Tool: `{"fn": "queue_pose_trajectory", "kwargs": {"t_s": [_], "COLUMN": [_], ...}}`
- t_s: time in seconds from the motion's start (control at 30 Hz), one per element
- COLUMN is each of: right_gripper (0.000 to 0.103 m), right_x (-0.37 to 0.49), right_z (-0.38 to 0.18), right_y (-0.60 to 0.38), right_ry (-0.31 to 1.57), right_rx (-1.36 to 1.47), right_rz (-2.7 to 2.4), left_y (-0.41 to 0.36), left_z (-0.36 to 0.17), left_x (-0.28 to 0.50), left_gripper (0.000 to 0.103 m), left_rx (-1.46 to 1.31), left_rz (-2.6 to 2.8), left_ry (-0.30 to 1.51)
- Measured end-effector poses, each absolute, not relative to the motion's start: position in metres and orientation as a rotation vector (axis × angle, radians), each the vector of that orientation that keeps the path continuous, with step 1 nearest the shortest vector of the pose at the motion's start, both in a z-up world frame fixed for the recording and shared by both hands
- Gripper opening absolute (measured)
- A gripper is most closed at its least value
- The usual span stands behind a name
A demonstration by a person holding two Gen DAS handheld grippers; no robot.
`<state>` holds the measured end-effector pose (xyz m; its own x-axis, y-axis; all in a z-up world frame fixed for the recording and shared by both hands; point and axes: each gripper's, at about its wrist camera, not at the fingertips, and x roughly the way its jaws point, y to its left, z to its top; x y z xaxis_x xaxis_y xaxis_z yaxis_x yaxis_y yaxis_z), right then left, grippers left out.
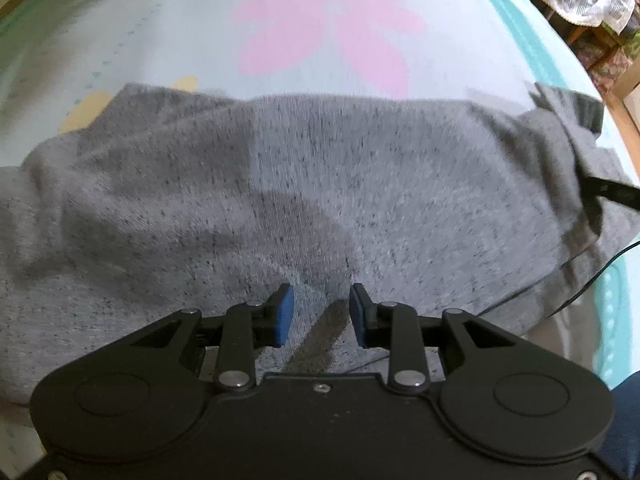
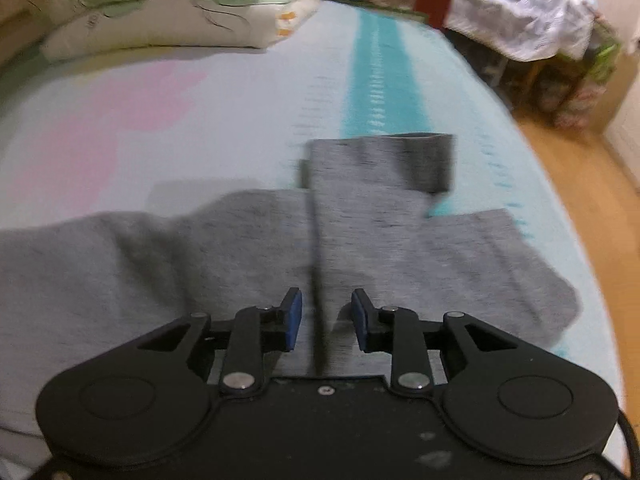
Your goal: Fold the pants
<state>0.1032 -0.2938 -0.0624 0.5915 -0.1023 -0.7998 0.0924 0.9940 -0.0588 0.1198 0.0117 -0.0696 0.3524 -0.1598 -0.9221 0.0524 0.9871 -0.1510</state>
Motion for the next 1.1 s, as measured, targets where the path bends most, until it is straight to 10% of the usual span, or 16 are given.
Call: {"fn": "queue_pose_trajectory", "kwargs": {"t_s": [0.33, 0.6, 0.87, 1.0, 1.1], "right_gripper": [0.016, 0.039, 0.042, 0.035, 0.005], "right_x": [0.033, 0.04, 0.074, 0.092, 0.098], "right_z": [-0.072, -0.037, -0.063, -0.076, -0.076], "right_y": [-0.413, -0.354, -0.28, -0.267, -0.28], "right_ry": [0.916, 0.717, 0.711, 0.794, 0.871], "right_rx": [0.479, 0.063, -0.294, -0.398, -0.304], "right_rz": [-0.306, -0.187, -0.117, -0.118, -0.139], "left_y": [-0.001, -0.024, -0.004, -0.004, -0.002], "left_z": [-0.082, -0.087, -0.08, -0.08, -0.08], "left_x": [0.116, 0.101, 0.106, 0.106, 0.107], "left_gripper": [0.054, 0.057, 0.061, 0.062, 0.062], "left_rx": [-0.013, 0.052, 0.011, 0.017, 0.012], "left_rz": [-0.177, -0.198, -0.216, -0.219, -0.224], "left_ry": [1.177, 1.132, 1.152, 1.151, 1.153]}}
